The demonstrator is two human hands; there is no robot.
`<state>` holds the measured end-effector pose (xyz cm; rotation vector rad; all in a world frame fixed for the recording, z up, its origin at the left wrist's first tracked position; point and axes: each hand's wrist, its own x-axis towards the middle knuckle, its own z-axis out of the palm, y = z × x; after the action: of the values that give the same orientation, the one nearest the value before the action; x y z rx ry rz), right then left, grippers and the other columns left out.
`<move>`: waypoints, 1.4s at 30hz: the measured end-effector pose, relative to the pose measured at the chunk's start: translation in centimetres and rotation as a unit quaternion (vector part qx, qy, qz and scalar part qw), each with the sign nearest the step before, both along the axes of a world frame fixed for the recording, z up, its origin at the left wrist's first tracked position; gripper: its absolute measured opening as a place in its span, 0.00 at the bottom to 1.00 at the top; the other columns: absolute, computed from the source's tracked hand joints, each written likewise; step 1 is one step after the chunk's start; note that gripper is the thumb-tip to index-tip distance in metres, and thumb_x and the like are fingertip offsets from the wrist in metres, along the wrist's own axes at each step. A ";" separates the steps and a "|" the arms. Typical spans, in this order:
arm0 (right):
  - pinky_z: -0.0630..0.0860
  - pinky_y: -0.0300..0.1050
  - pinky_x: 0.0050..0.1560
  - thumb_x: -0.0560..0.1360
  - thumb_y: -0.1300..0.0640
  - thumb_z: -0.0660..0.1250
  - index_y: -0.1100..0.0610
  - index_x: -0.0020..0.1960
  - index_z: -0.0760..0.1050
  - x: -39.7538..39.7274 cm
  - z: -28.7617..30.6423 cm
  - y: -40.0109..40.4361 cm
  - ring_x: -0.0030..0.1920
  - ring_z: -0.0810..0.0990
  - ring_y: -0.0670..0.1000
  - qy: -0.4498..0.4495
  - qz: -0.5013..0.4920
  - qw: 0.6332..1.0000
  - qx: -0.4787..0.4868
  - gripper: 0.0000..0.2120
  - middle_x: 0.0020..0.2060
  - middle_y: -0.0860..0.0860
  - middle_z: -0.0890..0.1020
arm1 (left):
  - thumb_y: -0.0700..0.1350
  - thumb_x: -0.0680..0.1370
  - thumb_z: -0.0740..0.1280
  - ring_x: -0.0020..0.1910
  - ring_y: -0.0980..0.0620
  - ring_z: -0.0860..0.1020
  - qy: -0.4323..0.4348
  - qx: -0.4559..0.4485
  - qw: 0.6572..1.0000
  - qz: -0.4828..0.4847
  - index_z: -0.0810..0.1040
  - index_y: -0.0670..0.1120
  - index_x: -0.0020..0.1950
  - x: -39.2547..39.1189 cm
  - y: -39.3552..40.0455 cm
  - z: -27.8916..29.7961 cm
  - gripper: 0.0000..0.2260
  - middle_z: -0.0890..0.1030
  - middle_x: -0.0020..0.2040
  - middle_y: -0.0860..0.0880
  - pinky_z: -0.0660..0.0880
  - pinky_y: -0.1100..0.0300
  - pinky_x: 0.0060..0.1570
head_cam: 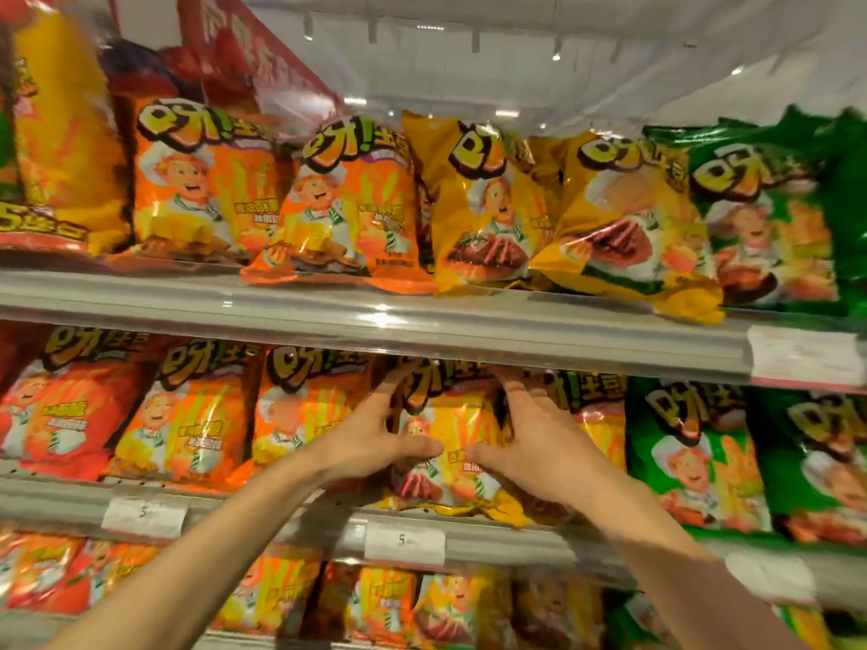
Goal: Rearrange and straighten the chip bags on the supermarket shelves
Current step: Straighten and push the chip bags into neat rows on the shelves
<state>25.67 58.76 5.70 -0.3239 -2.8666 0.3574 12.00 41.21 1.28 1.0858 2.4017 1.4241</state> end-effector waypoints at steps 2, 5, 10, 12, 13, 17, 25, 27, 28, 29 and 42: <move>0.68 0.48 0.68 0.71 0.37 0.71 0.49 0.80 0.44 -0.1 -0.1 0.3 0.73 0.66 0.57 -0.036 0.023 0.999 -0.010 0.50 0.75 0.55 0.63 | 0.50 0.67 0.81 0.67 0.57 0.70 0.006 -0.017 1.000 0.001 0.60 0.59 0.73 0.0 0.6 0.4 0.41 0.71 0.66 0.60 0.68 0.70 0.57; 0.68 0.46 0.68 0.71 0.39 0.73 0.50 0.81 0.41 -0.6 -0.2 0.7 0.73 0.66 0.54 -0.061 0.034 0.997 -0.036 0.53 0.77 0.53 0.63 | 0.54 0.64 0.82 0.67 0.57 0.68 0.005 -0.043 0.999 -0.002 0.58 0.59 0.76 0.2 0.9 0.8 0.48 0.68 0.68 0.59 0.68 0.65 0.61; 0.68 0.41 0.68 0.68 0.43 0.77 0.49 0.81 0.37 -1.3 -0.4 1.1 0.75 0.63 0.51 -0.071 0.050 0.990 -0.110 0.58 0.79 0.50 0.58 | 0.55 0.61 0.83 0.66 0.55 0.69 0.022 -0.045 0.999 0.004 0.59 0.57 0.75 0.4 0.8 1.1 0.49 0.69 0.66 0.57 0.71 0.60 0.62; 0.66 0.42 0.69 0.66 0.43 0.78 0.47 0.80 0.37 -1.4 -0.8 1.3 0.75 0.62 0.50 -0.064 0.057 0.988 -0.126 0.60 0.78 0.49 0.58 | 0.55 0.61 0.83 0.66 0.55 0.68 0.039 -0.051 0.998 0.006 0.58 0.55 0.77 0.4 0.4 1.1 0.50 0.68 0.66 0.56 0.69 0.62 0.61; 0.67 0.42 0.70 0.65 0.42 0.79 0.46 0.80 0.39 -1.3 -0.9 1.2 0.75 0.63 0.50 -0.057 0.057 0.988 -0.134 0.61 0.78 0.48 0.59 | 0.55 0.62 0.83 0.66 0.56 0.67 0.045 -0.056 0.997 0.008 0.58 0.54 0.77 0.4 0.2 1.2 0.51 0.68 0.67 0.56 0.68 0.62 0.62; 0.68 0.42 0.68 0.63 0.42 0.80 0.46 0.80 0.43 -1.4 -1.0 1.1 0.72 0.66 0.48 -0.039 0.049 0.986 -0.152 0.59 0.75 0.46 0.62 | 0.57 0.60 0.83 0.66 0.54 0.69 0.057 -0.062 0.996 0.018 0.59 0.55 0.75 -0.3 -0.1 1.2 0.50 0.69 0.66 0.54 0.69 0.62 0.61; 0.62 0.44 0.73 0.70 0.36 0.72 0.53 0.81 0.41 -0.5 -0.6 0.0 0.78 0.58 0.51 -0.042 -0.009 0.995 -0.092 0.55 0.80 0.51 0.54 | 0.63 0.68 0.75 0.69 0.54 0.67 0.120 -0.059 0.991 0.022 0.56 0.54 0.78 0.8 -1.1 0.7 0.45 0.67 0.69 0.54 0.69 0.57 0.67; 0.66 0.46 0.70 0.74 0.35 0.67 0.55 0.80 0.50 0.0 -0.7 -0.6 0.74 0.66 0.53 0.026 -0.044 0.998 -0.023 0.45 0.75 0.54 0.65 | 0.60 0.75 0.69 0.64 0.56 0.70 0.197 -0.033 0.978 0.053 0.59 0.54 0.77 1.1 -2.4 0.4 0.34 0.68 0.64 0.55 0.71 0.57 0.65; 0.70 0.47 0.67 0.76 0.36 0.64 0.56 0.78 0.56 0.1 -1.1 -1.1 0.70 0.69 0.54 0.079 -0.061 0.995 0.025 0.39 0.71 0.55 0.70 | 0.57 0.78 0.66 0.60 0.54 0.72 0.251 -0.010 0.964 0.083 0.64 0.52 0.75 1.1 -3.1 0.2 0.27 0.70 0.61 0.54 0.73 0.56 0.61; 0.72 0.48 0.64 0.78 0.38 0.62 0.57 0.76 0.62 0.0 -1.5 -1.7 0.66 0.72 0.56 0.128 -0.074 0.986 0.072 0.34 0.66 0.56 0.74 | 0.54 0.80 0.64 0.57 0.52 0.74 0.317 0.013 0.941 0.122 0.69 0.50 0.71 1.0 -3.8 0.1 0.20 0.72 0.58 0.52 0.74 0.54 0.57; 0.61 0.72 0.68 0.79 0.34 0.51 0.51 0.74 0.69 -6.2 -5.5 -6.7 0.67 0.74 0.63 0.135 -0.079 0.970 0.188 0.31 0.64 0.59 0.79 | 0.62 0.83 0.48 0.80 0.47 0.55 0.431 -0.180 0.863 0.192 0.57 0.50 0.80 -3.6 -5.8 -3.8 0.29 0.58 0.80 0.48 0.52 0.43 0.76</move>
<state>19.44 52.05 0.18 -0.3917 -2.5475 -0.1609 8.39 35.38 -2.54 1.3825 3.4695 0.4894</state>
